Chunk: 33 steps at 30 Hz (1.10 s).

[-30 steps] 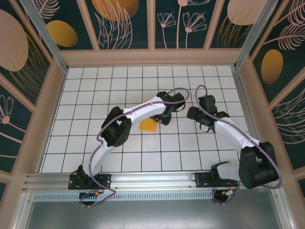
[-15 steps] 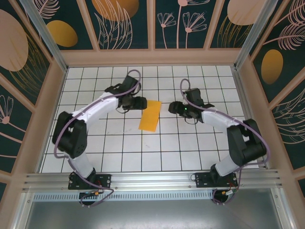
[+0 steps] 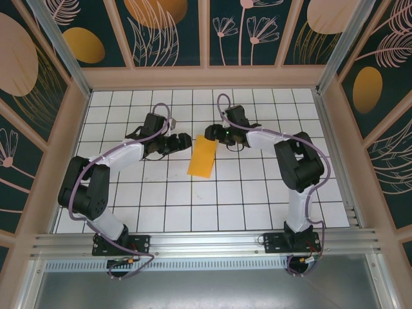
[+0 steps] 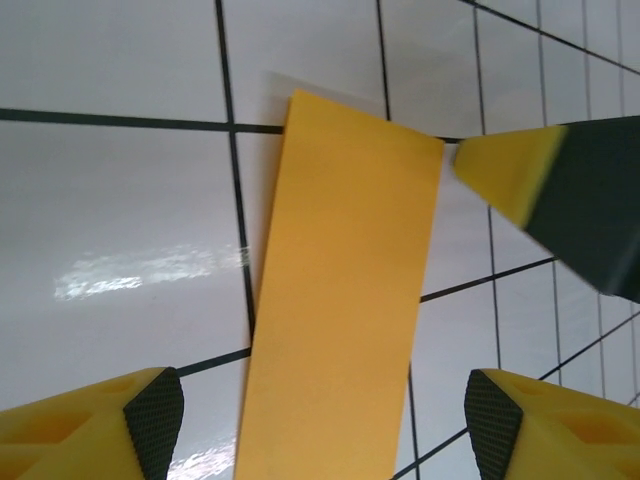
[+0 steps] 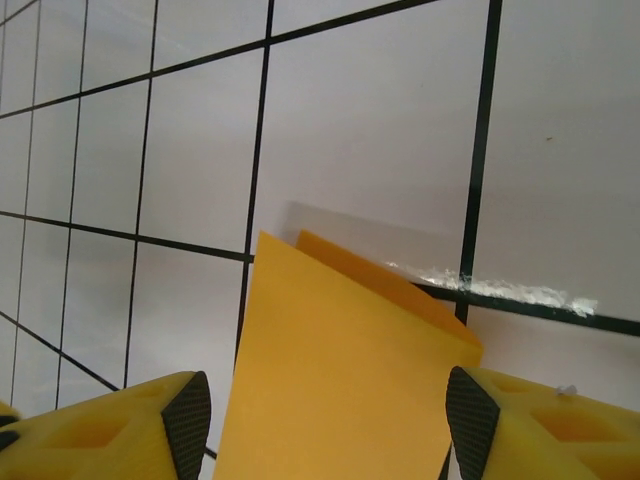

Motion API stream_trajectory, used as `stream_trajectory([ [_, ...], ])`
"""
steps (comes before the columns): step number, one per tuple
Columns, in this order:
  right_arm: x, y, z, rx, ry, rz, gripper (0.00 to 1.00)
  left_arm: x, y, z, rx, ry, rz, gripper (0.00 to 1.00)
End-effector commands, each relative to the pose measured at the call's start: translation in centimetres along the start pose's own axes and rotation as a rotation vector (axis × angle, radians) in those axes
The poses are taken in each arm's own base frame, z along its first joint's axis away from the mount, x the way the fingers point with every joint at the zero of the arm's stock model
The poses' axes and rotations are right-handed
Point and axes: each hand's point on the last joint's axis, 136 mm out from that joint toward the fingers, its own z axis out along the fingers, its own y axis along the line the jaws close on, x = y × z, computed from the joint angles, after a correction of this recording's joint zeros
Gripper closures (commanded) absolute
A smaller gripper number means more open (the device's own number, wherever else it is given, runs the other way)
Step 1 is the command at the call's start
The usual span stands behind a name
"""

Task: Fold a paper plane with a square sheet of paper (fold left side to right side)
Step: Third fold the triangle at the center of the table.

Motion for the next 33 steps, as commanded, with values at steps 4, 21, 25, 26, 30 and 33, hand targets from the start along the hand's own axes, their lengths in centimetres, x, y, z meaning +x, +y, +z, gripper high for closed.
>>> stream_trajectory([
  [4, 0.2, 0.3, 1.3, -0.009, 0.036, -0.022, 0.33, 0.3, -0.2, 0.8, 0.049, 0.015, -0.009, 0.23],
  [21, 2.7, -3.9, 3.3, 0.127, 0.127, -0.063, 0.4, 2.1, 0.3, 3.7, 0.108, 0.144, -0.053, 0.29],
  [25, 2.8, -3.9, 3.4, 0.115, 0.131, -0.067, 0.41, 2.2, 0.5, 4.4, 0.108, 0.161, -0.063, 0.29],
  [26, 2.7, -3.8, 3.4, 0.112, 0.13, -0.068, 0.41, 2.3, 0.6, 4.6, 0.11, 0.168, -0.066, 0.29],
  [30, 2.8, -3.6, 3.5, 0.103, 0.132, -0.068, 0.41, 2.7, 0.6, 5.3, 0.13, 0.19, -0.078, 0.3],
  [33, 2.8, -3.5, 3.5, 0.098, 0.131, -0.066, 0.41, 2.8, 0.6, 5.6, 0.131, 0.198, -0.08, 0.33],
])
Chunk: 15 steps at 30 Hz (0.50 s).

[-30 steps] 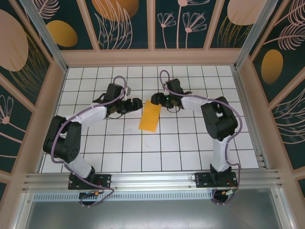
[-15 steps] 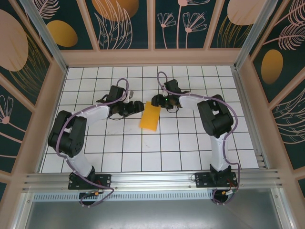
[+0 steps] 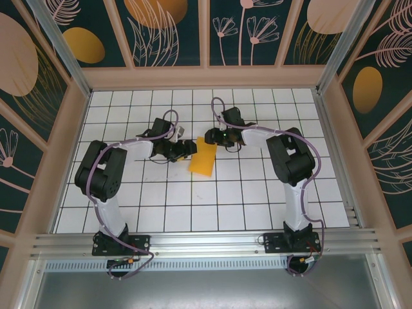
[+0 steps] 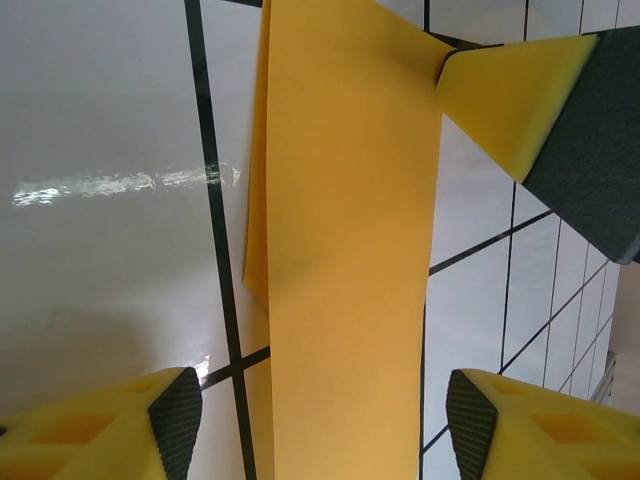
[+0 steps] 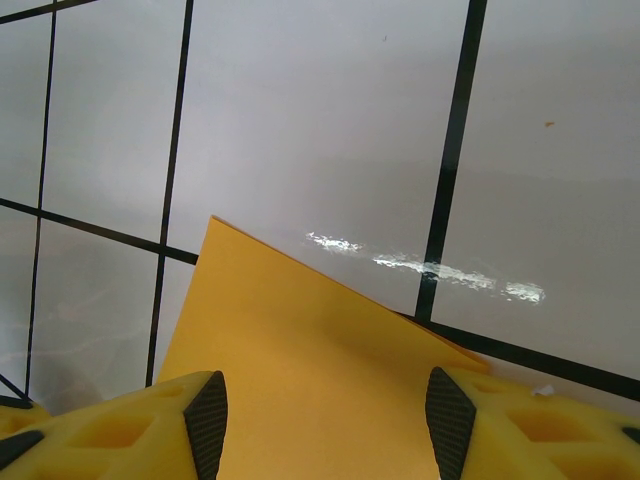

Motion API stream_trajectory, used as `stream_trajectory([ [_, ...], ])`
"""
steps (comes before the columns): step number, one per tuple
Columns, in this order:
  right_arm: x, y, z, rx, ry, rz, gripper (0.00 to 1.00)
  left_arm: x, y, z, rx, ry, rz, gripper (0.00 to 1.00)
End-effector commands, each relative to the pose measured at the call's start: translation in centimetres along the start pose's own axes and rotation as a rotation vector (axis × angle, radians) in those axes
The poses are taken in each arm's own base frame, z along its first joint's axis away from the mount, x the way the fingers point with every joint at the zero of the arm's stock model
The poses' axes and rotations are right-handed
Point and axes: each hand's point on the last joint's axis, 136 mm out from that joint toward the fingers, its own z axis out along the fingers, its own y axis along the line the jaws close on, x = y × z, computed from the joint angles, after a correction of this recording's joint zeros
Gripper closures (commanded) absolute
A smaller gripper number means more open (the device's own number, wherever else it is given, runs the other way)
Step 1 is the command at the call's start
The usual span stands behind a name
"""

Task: Fold a paper plane with a square sheet of paper (fold left side to right side)
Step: Third fold the triangle at the center of the table.

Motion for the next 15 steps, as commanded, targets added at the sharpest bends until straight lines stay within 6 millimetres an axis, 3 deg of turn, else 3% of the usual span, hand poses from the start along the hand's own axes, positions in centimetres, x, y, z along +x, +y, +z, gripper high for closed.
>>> stream_trajectory([
  [1, 1.7, -1.3, 1.3, 0.036, 0.06, 0.007, 0.41, -0.5, -0.8, 0.5, 0.038, 0.009, 0.004, 0.34],
  [15, 1.8, -0.9, 1.9, 0.009, 0.072, -0.005, 0.44, 0.1, -0.4, 3.2, 0.017, 0.066, 0.011, 0.41],
])
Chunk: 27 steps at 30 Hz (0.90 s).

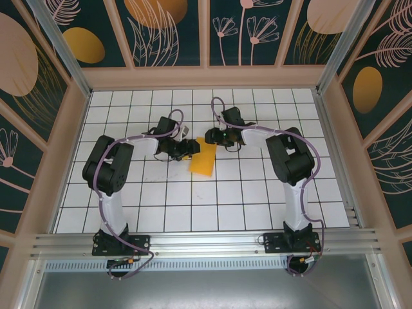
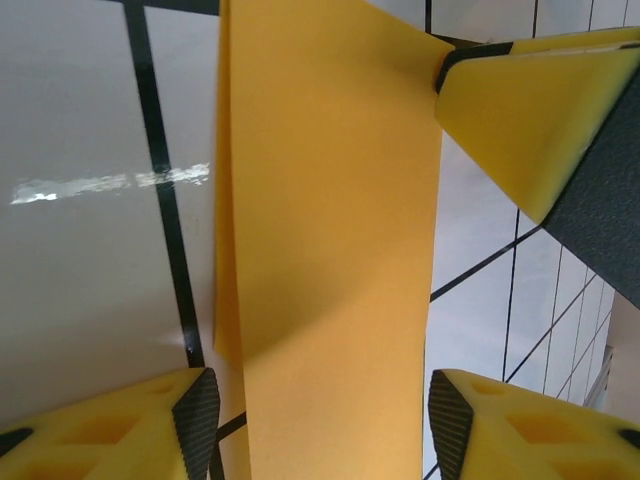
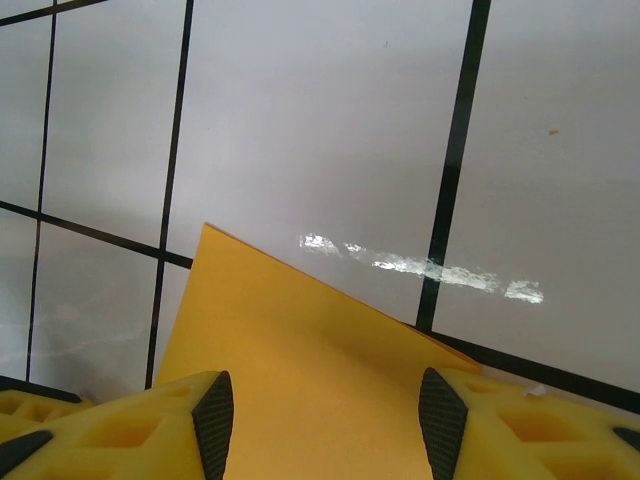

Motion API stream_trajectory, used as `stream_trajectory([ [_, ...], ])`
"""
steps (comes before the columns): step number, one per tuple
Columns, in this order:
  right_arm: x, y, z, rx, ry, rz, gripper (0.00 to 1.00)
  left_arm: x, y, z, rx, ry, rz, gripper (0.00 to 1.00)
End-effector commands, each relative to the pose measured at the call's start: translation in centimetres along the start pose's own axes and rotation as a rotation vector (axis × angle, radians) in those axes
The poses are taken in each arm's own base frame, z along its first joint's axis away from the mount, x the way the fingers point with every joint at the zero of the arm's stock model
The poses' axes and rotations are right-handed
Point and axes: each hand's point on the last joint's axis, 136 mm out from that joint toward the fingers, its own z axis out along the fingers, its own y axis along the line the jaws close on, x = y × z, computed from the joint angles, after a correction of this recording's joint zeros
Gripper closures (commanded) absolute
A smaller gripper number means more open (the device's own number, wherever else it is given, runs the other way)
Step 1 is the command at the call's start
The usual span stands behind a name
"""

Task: Fold a paper plane with a square sheet of paper (fold left side to right side)
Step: Third fold the triangle at the center of the table.

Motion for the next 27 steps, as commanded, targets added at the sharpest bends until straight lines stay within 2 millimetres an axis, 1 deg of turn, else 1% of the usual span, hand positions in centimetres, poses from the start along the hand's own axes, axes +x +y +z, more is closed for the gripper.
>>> stream_trajectory([
  [1, 1.8, -1.0, 1.6, 0.019, 0.068, -0.006, 0.44, 0.4, 0.1, 1.0, 0.002, 0.024, 0.003, 0.42],
  [4, 1.6, -1.0, 1.5, 0.02, 0.062, -0.01, 0.44, 0.4, 0.0, 0.8, -0.001, 0.016, 0.003, 0.46],
  [7, 1.5, -1.0, 1.6, 0.015, 0.061, -0.014, 0.44, 0.4, -0.2, 0.5, -0.003, 0.009, 0.003, 0.52],
  [9, 1.4, -0.9, 1.6, 0.013, 0.057, -0.02, 0.44, 0.4, -0.3, 0.3, -0.001, 0.002, 0.003, 0.58],
  [13, 0.7, -0.6, 1.3, 0.004, 0.035, -0.038, 0.43, 0.8, -0.3, 0.1, -0.005, -0.002, -0.002, 0.76],
  [16, -0.2, -0.2, 0.8, -0.011, 0.004, -0.059, 0.42, 1.4, -0.2, 0.1, -0.011, -0.001, -0.007, 0.84],
  [18, -0.9, 0.3, 0.2, -0.023, -0.027, -0.084, 0.39, 1.7, -0.1, 0.1, -0.011, -0.003, -0.017, 0.87],
  [21, -2.4, 1.2, -1.8, -0.033, -0.104, -0.133, 0.36, 1.9, -0.6, -0.2, 0.0, -0.019, -0.031, 0.9],
  [24, -3.5, 2.4, -5.1, -0.045, -0.211, -0.2, 0.29, 2.2, -1.1, -0.4, 0.014, -0.027, -0.047, 0.92],
  [26, -3.6, 3.4, -8.0, -0.067, -0.289, -0.245, 0.26, 2.2, -1.6, -0.7, 0.023, -0.04, -0.056, 0.94],
  [27, -3.2, 3.6, -9.1, -0.074, -0.315, -0.263, 0.24, 2.0, -2.0, -0.8, 0.032, -0.048, -0.057, 0.94],
])
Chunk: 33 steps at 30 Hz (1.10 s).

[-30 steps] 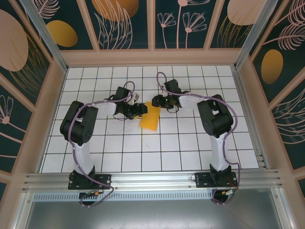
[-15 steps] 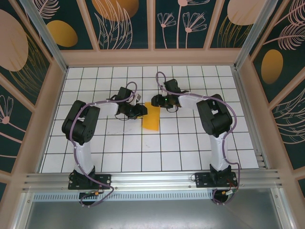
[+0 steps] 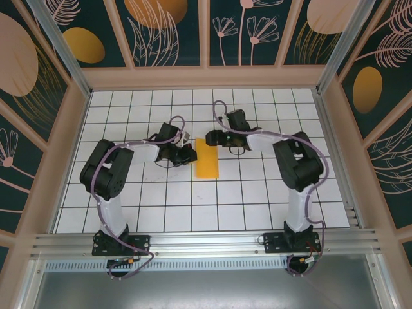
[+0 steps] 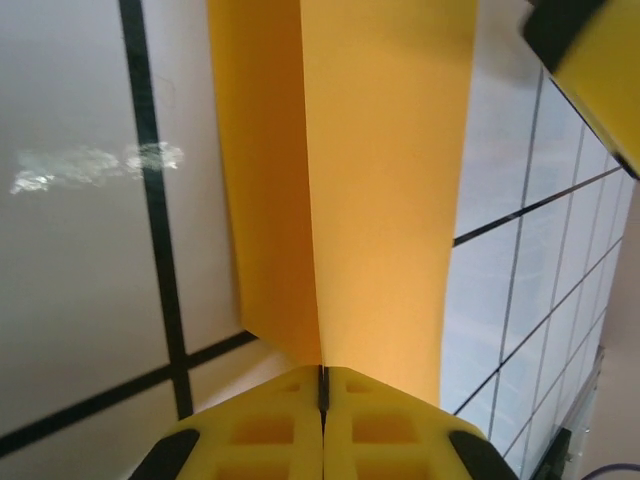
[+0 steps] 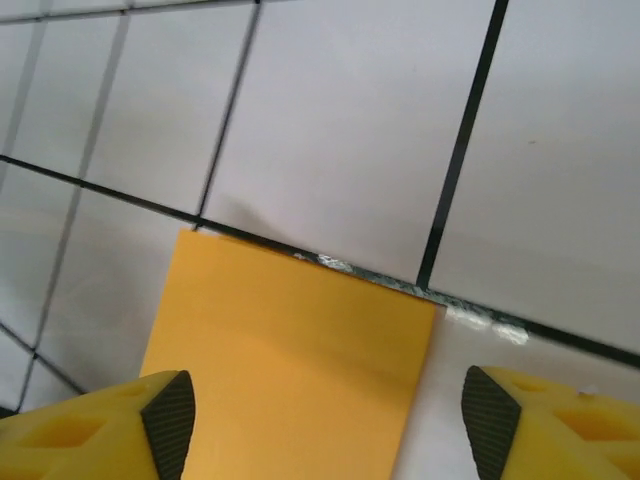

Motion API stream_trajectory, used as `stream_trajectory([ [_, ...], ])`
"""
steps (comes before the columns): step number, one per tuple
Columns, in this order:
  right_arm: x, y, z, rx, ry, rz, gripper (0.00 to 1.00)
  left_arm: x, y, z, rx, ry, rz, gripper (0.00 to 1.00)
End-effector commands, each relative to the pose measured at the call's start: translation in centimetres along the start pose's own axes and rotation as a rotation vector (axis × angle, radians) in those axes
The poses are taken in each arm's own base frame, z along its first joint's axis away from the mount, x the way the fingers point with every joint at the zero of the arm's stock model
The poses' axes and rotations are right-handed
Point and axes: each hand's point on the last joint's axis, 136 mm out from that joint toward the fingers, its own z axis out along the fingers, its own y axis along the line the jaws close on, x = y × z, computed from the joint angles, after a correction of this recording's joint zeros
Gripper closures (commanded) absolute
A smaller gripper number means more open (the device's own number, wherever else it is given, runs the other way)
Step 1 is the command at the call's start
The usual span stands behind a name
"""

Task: Fold a paper plane with a square sheet of paper (fold left side to right side)
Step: Third fold the triangle at the center of the table.

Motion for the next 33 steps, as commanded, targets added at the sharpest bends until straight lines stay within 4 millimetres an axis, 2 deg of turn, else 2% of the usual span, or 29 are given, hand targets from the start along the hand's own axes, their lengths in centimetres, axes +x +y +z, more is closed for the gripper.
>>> stream_trajectory([
  [1, -3.9, 3.0, -6.0, -0.05, -0.236, -0.139, 0.23, 0.0, -1.2, -0.8, 0.032, -0.04, -0.015, 0.94],
  [4, -1.7, 4.1, -8.8, -0.043, -0.282, -0.215, 0.23, 0.2, -1.1, -0.9, 0.031, -0.043, -0.028, 0.95],
  [8, 3.2, 6.1, -10.4, -0.002, -0.286, -0.337, 0.22, 0.4, -1.0, -0.7, 0.029, -0.037, -0.033, 0.96],
  [12, 7.6, 7.9, -10.6, 0.022, -0.263, -0.437, 0.21, 0.6, -1.0, -0.6, 0.029, -0.033, -0.031, 0.96],
  [16, 10.9, 9.6, -9.4, 0.076, -0.216, -0.558, 0.2, 0.6, -1.1, -0.7, 0.03, -0.033, -0.026, 0.96],
  [20, 12.8, 10.0, -6.9, 0.156, -0.147, -0.674, 0.21, 0.6, -1.2, -0.6, 0.03, -0.03, -0.023, 0.96],
  [26, 14.0, 11.3, -3.2, 0.227, -0.083, -0.824, 0.21, 0.7, -1.2, -0.6, 0.03, -0.027, -0.015, 0.96],
  [31, 14.1, 10.9, -1.8, 0.263, -0.07, -0.845, 0.21, 0.8, -1.2, -0.6, 0.029, -0.022, -0.013, 0.96],
  [33, 14.3, 10.4, -1.5, 0.285, -0.065, -0.846, 0.25, 0.8, -1.3, -0.7, 0.033, -0.022, -0.009, 0.96],
])
